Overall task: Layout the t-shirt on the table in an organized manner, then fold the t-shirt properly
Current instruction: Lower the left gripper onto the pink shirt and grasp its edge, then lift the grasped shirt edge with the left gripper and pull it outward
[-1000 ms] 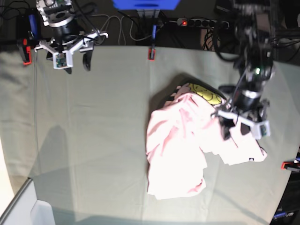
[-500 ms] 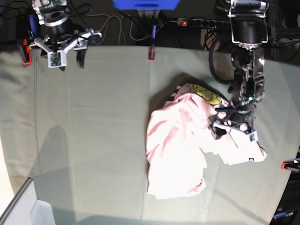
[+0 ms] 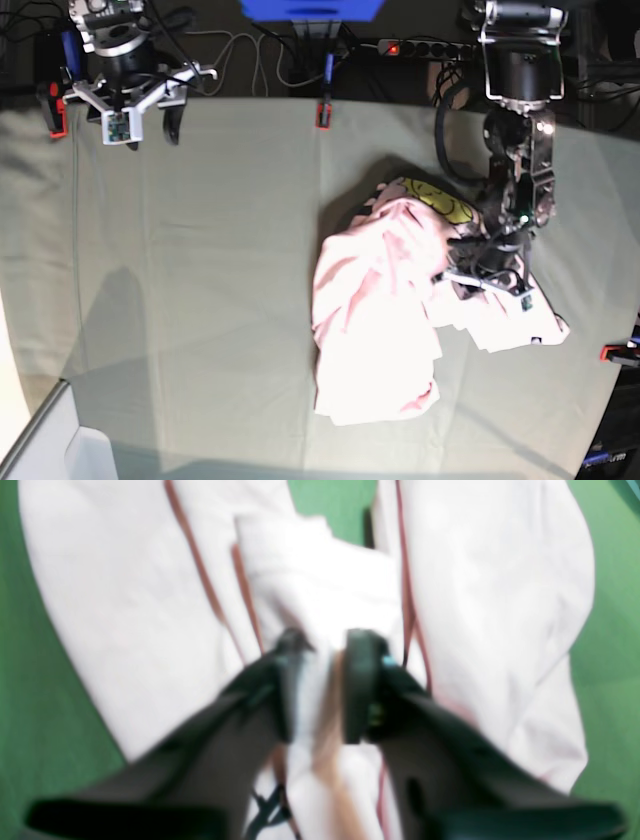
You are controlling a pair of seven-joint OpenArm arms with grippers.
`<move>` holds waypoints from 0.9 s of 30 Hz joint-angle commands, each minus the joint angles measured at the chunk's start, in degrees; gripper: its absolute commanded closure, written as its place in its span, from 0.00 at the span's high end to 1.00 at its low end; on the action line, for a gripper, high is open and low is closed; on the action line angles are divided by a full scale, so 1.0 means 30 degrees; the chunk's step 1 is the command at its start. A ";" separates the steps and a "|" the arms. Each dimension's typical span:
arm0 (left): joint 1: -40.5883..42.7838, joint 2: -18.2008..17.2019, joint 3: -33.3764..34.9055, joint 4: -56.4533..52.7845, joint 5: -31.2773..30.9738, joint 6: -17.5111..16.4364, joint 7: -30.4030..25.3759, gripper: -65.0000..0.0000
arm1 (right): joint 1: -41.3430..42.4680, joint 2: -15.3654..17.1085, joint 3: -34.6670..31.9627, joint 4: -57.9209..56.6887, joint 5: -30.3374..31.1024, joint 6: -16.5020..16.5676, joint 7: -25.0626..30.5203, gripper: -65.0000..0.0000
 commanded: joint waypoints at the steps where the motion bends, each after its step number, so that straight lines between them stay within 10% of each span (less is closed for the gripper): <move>1: -0.0366 -0.0140 -0.0022 0.0300 -0.0118 -0.0084 -0.0353 0.11 | -0.0149 0.0053 0.0041 0.0311 -0.0003 -0.0003 0.0393 0.49; 20: 0.3590 -0.0609 -0.2161 1.2139 -0.0264 0.0092 -0.0206 0.00 | -0.0384 0.0141 0.0041 0.0311 -0.0003 -0.0003 0.0423 0.49; 27: 0.8426 -0.1136 -0.7202 1.5157 -0.5656 0.0004 -0.0206 0.00 | -0.0267 0.0141 0.0217 0.0311 -0.0003 -0.0003 0.0511 0.49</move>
